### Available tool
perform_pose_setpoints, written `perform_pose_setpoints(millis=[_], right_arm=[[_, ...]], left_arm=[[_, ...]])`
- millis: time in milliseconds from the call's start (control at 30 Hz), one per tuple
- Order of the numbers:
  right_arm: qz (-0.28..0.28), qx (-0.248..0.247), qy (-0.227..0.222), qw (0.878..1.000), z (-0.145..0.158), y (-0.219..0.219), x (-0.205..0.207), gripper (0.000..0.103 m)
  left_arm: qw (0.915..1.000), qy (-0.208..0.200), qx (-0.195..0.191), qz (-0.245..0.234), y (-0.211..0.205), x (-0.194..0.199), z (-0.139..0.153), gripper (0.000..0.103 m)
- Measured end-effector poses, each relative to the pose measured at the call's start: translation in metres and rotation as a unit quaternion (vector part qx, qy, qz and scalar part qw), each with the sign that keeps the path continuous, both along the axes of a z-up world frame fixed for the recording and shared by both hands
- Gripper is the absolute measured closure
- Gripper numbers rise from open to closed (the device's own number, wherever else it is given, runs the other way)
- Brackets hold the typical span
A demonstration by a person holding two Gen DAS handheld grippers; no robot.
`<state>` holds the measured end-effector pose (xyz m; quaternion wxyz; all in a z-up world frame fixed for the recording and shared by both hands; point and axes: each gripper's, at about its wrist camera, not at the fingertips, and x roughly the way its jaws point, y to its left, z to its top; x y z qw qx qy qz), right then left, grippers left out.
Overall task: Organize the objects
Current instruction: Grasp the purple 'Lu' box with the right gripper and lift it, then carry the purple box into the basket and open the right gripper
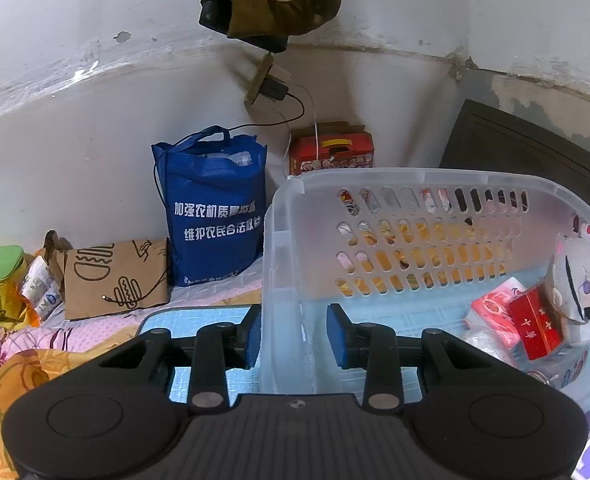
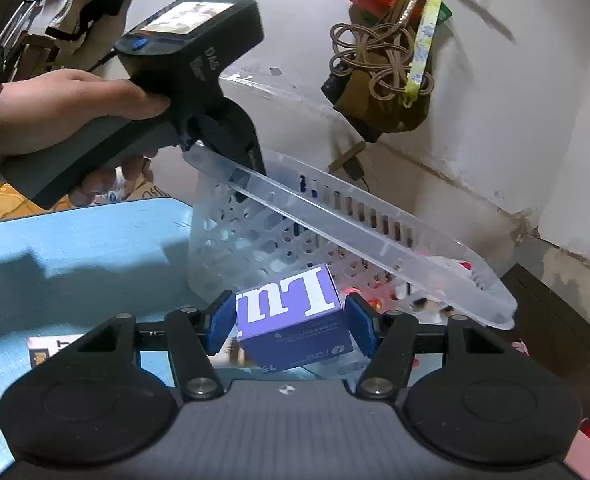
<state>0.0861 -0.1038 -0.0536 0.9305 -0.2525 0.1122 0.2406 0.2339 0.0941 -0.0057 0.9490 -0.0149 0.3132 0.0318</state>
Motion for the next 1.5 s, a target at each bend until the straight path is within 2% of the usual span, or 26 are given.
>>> perform_pose_setpoints(millis=[100,400,600,733,833,1067,1267,1500], right_arm=[[0.002,0.037,0.025,0.999,0.009,-0.011,0.005,0.04],[-0.029,0.09,0.034,0.995,0.03,-0.036,0.007,0.04],[-0.021,0.13,0.029,0.991,0.059,-0.046,-0.002,0.04],[-0.026,0.153,0.003,0.988,0.084,-0.051,-0.007,0.04],[-0.035,0.168,-0.002,0.985,0.101,-0.05,0.004,0.04],[-0.074,0.167,-0.018,0.983,0.13,-0.034,0.05,0.04],[-0.093,0.165,0.006,0.982,0.126,-0.019,0.082,0.04],[-0.094,0.159,0.021,0.983,0.111,-0.007,0.096,0.04]], left_arm=[[1.0,0.0,0.0,0.0,0.001,0.0,0.0,0.065],[1.0,0.001,-0.003,0.001,0.001,0.0,0.0,0.064],[1.0,0.003,-0.007,0.0,0.003,0.002,0.0,0.064],[0.9999,0.003,-0.013,-0.002,0.004,0.003,-0.001,0.064],[0.9999,0.004,-0.014,-0.001,0.005,0.003,-0.001,0.064],[0.9999,0.003,-0.015,-0.001,0.004,0.002,-0.002,0.064],[0.9999,0.003,-0.014,-0.001,0.004,0.002,-0.002,0.064],[0.9999,0.002,-0.012,-0.004,0.003,0.002,-0.001,0.064]])
